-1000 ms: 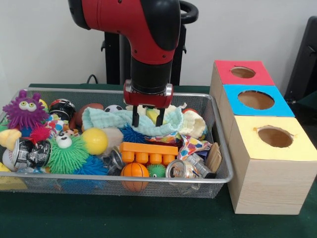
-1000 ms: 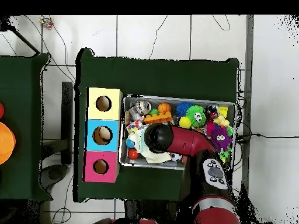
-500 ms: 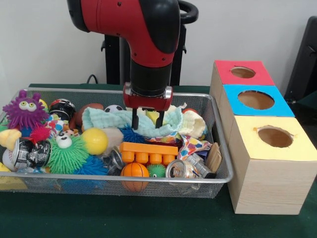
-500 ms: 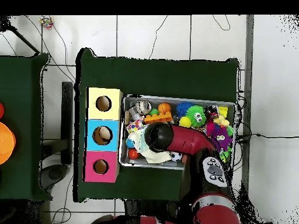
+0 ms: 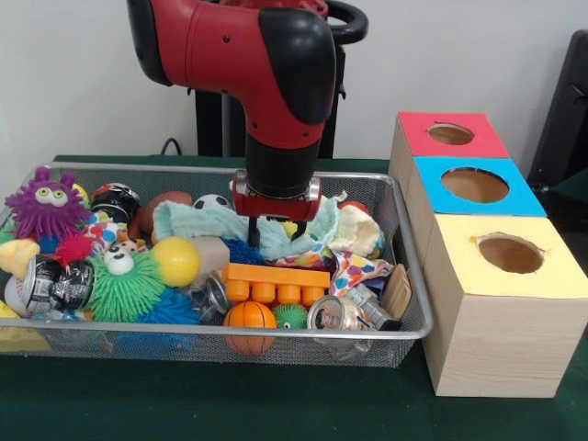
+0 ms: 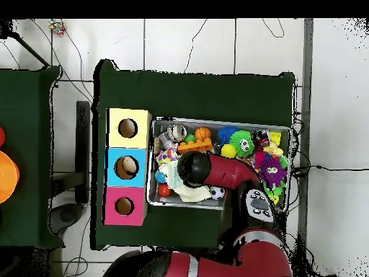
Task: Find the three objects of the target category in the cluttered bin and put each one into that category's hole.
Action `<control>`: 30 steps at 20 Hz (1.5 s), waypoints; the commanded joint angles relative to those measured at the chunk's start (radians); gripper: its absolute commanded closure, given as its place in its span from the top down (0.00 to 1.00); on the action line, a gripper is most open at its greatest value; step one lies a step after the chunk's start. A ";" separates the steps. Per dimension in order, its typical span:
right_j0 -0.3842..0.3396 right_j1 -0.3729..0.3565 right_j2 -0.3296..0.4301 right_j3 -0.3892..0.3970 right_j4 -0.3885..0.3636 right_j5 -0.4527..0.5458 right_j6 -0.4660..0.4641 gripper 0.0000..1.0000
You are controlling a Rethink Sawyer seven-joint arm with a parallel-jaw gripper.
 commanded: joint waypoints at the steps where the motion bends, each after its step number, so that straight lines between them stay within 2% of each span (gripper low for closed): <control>1: 0.032 0.087 0.002 -0.061 -0.012 -0.055 0.168 1.00; 17: 0.038 0.016 -0.008 -0.012 0.008 -0.002 0.150 1.00; 18: 0.035 0.014 -0.007 -0.009 0.007 -0.004 0.148 0.00; 30: 0.033 0.007 -0.008 -0.015 0.008 0.031 0.136 0.00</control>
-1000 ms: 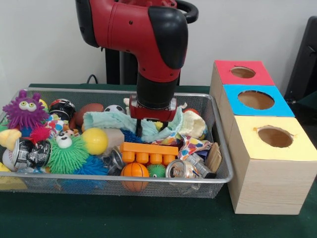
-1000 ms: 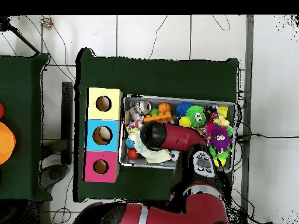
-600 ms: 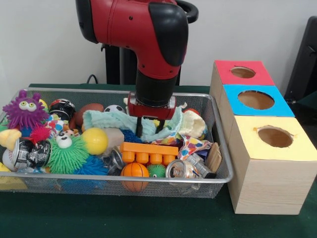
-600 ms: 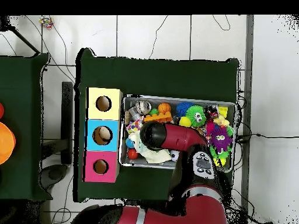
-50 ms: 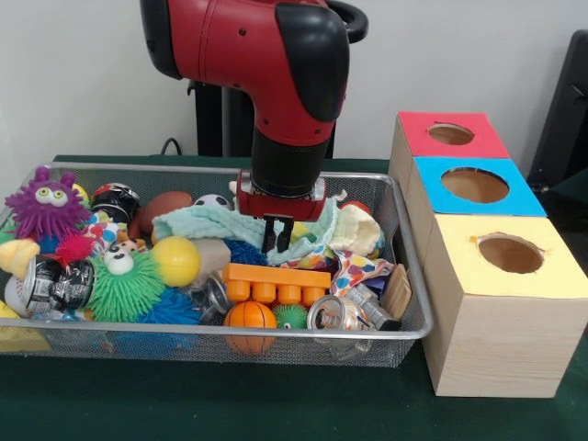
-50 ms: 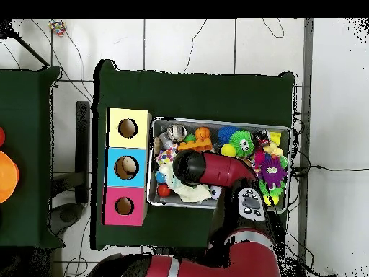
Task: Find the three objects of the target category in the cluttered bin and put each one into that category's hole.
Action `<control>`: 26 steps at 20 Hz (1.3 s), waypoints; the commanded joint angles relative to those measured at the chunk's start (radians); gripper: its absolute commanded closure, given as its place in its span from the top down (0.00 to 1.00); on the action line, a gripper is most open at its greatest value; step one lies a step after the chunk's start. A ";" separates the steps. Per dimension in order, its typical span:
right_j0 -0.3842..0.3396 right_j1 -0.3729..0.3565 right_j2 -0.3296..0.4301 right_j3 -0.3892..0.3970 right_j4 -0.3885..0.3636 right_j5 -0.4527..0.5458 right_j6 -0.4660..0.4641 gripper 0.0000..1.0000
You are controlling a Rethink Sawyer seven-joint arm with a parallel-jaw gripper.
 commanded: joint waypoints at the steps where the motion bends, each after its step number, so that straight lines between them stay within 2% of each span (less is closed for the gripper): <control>1: -0.013 0.010 0.031 0.004 0.008 0.041 0.136 0.00; 6: -0.002 -0.008 0.020 0.001 0.004 0.057 0.135 0.00; 13: 0.020 -0.074 0.021 0.021 0.020 0.101 0.144 0.00; 16: 0.039 -0.075 0.007 0.002 0.016 0.116 0.150 0.00; 21: 0.032 -0.062 0.018 0.001 0.021 0.103 0.147 0.00; 26: 0.010 -0.105 0.048 0.026 0.030 0.109 0.123 0.00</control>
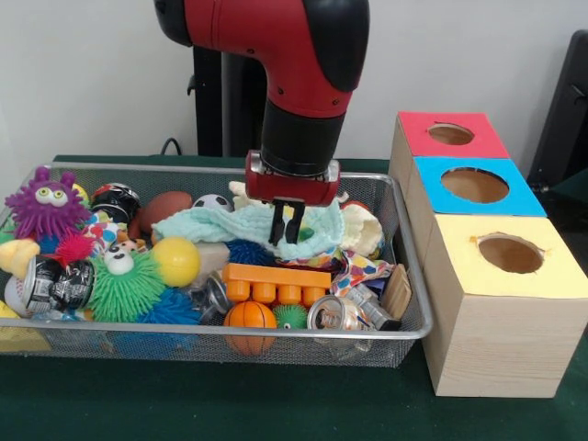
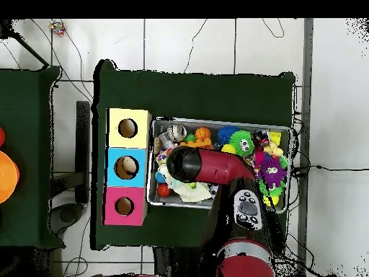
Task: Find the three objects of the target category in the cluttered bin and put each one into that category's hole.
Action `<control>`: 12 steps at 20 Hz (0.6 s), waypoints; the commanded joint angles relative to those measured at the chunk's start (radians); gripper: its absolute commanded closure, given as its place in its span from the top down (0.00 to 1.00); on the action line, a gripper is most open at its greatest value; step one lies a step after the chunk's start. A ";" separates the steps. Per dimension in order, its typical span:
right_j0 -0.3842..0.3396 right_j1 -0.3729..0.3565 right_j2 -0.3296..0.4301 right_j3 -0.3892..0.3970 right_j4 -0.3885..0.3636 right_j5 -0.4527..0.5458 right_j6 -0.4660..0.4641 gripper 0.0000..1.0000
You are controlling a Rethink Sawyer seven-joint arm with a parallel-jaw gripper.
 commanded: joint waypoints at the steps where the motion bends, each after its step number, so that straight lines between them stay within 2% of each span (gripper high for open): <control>1: -0.027 -0.045 0.065 0.031 0.031 0.108 0.113 0.00; 7: -0.067 -0.113 0.109 0.079 0.047 0.126 0.078 0.00; 9: -0.065 -0.182 0.103 0.115 0.035 0.121 0.065 0.00; 12: -0.015 -0.301 0.039 0.120 0.026 0.260 0.068 0.00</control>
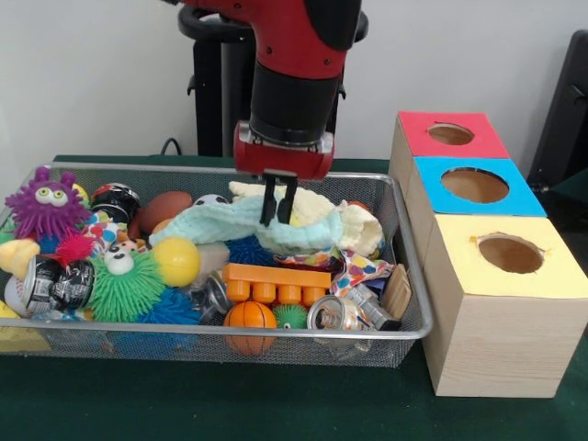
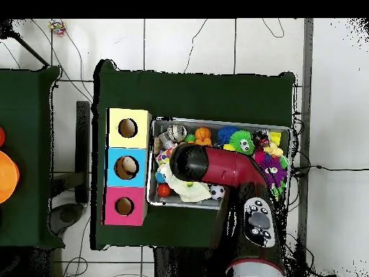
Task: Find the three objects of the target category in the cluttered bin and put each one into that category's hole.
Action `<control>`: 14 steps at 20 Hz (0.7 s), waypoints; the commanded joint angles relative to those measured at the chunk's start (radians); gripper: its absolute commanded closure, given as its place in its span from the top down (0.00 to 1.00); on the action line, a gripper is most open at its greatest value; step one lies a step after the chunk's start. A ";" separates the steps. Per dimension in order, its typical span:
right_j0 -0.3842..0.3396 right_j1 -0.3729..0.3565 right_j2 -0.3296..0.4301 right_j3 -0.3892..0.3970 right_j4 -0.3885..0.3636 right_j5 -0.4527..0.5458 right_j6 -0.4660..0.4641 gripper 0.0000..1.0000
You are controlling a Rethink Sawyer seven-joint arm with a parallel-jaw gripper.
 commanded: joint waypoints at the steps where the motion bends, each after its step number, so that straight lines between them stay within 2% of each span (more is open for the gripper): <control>1: 0.021 -0.213 0.021 0.086 0.022 0.266 0.069 0.00; 4: 0.016 -0.200 0.045 0.084 0.022 0.257 0.069 0.00; 7: 0.013 -0.212 0.066 0.131 0.018 0.202 0.071 0.00; 11: 0.008 -0.325 0.074 0.298 -0.001 0.070 0.055 0.00; 13: -0.035 -0.379 0.098 0.383 0.028 0.049 0.024 0.00; 14: -0.033 -0.408 0.083 0.395 0.030 0.067 0.024 0.00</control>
